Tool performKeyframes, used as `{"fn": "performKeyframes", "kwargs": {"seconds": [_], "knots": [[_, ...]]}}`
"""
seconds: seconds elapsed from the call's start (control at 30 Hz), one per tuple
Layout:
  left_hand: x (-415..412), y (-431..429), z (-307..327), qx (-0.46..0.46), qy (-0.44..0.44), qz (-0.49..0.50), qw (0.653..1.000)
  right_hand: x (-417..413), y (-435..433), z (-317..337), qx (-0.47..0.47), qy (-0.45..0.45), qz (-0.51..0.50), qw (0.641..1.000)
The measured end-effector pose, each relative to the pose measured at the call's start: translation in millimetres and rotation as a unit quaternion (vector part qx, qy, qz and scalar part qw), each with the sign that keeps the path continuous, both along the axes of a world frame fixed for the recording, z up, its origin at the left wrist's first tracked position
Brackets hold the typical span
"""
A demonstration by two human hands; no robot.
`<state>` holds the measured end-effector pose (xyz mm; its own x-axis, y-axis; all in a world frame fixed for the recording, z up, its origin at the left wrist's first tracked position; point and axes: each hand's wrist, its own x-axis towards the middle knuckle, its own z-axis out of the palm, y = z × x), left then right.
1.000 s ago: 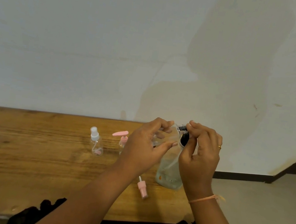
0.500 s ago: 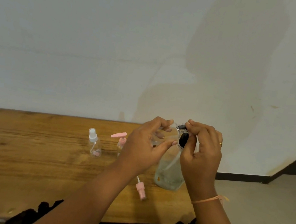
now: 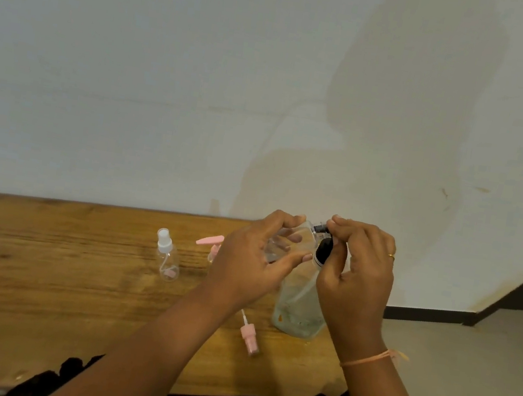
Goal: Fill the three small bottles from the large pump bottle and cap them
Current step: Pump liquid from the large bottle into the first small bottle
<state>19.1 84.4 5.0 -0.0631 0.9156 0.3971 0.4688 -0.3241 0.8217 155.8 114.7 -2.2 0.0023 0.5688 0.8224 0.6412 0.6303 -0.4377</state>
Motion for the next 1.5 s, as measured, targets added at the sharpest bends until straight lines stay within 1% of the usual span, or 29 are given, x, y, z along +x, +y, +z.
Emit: {"fn": "performKeyframes", "kwargs": {"seconds": [0.1,0.17,0.27,0.37,0.47,0.63,0.73,0.87,1.0,1.13,1.2,1.37,1.5], "knots": [[-1.9,0.5,1.8,0.027,0.003,0.003,1.0,2.4,-0.5,5.9,-0.001,-0.021,-0.001,1.0],[-3.0,1.3,1.8,0.031,-0.002,0.002,1.0,0.8,-0.1,4.6,-0.001,-0.013,0.0,1.0],[-3.6,3.2,-0.5,0.008,-0.008,-0.004,1.0,-0.7,3.2,-4.9,-0.004,0.002,0.002,1.0],[-2.2,4.1,-1.5,-0.021,-0.018,-0.013,1.0,-0.5,7.2,-9.9,-0.011,-0.006,0.004,1.0],[-0.3,3.7,-4.5,-0.026,-0.035,-0.014,0.999,-1.0,3.8,-8.6,-0.016,0.001,-0.006,1.0],[5.1,0.6,-3.7,0.007,-0.042,-0.001,0.999,-2.3,-1.3,4.0,-0.019,-0.001,-0.023,1.0],[3.7,0.3,0.8,0.025,-0.015,0.003,1.0,-2.5,-2.4,9.0,-0.021,-0.003,-0.026,0.999],[0.9,0.3,3.3,0.001,-0.033,-0.021,0.999,-4.7,-4.9,5.5,-0.031,-0.005,-0.03,0.999],[-0.5,1.1,3.0,-0.031,-0.05,-0.025,0.998,-8.8,-3.2,0.5,-0.039,-0.031,-0.054,0.997],[0.4,0.3,4.6,-0.026,-0.062,-0.028,0.997,-8.1,-6.1,3.8,-0.039,-0.032,-0.061,0.997],[0.9,-1.2,7.7,-0.016,-0.062,-0.035,0.997,-6.9,-9.1,7.1,-0.033,-0.026,-0.059,0.997],[-0.9,-2.5,12.0,0.008,-0.022,-0.034,0.999,-4.1,-5.7,13.1,-0.032,-0.007,-0.026,0.999],[-2.1,-2.2,10.7,-0.02,-0.051,-0.031,0.998,-2.3,-0.1,5.2,-0.038,0.0,-0.015,0.999]]}}
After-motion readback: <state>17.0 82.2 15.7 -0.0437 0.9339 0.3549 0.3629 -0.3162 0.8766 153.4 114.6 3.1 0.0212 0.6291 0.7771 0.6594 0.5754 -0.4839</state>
